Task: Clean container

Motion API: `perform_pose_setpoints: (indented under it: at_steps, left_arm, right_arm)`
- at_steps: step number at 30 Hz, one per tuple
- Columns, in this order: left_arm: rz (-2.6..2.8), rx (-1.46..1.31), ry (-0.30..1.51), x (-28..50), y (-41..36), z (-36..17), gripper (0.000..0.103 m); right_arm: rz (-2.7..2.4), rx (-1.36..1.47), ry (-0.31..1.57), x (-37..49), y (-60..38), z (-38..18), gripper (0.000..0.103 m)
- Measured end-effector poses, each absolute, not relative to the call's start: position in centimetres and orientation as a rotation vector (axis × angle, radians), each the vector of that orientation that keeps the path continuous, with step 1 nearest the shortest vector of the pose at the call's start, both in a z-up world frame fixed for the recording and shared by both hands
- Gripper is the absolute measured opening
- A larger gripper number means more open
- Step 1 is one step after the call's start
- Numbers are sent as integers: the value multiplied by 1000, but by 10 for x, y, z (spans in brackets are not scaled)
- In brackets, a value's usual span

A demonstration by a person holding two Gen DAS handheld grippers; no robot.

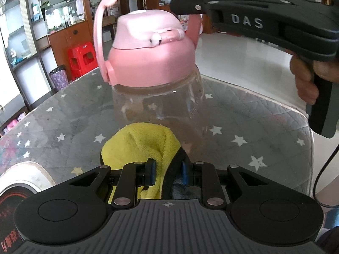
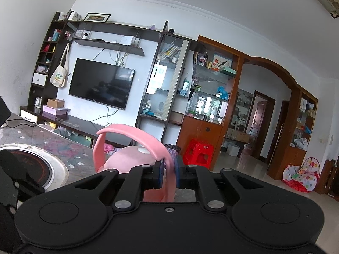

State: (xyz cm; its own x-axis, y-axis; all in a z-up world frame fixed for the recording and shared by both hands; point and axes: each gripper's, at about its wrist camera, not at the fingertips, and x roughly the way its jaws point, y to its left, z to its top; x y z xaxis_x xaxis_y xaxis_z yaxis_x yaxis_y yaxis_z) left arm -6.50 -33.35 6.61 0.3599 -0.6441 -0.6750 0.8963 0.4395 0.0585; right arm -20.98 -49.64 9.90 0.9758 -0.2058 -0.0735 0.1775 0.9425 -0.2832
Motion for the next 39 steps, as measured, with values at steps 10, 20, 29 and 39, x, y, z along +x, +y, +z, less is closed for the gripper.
perform_pose_setpoints:
  at_steps: [10, 20, 29, 39]
  left_arm:
    - [-1035, 438, 633, -59, -331, 71, 23]
    - [-1000, 437, 543, -51, -325, 108, 23]
    - [-1004, 443, 494, -48, -331, 125, 23]
    - [-1013, 445, 538, -48, -327, 106, 23]
  right_arm:
    - [-209, -277, 98, -213, -503, 84, 12]
    - [-213, -264, 110, -223, -503, 82, 12]
    - [-210, -266, 119, -231, -502, 84, 14]
    - [-209, -259, 138, -234, -508, 84, 19]
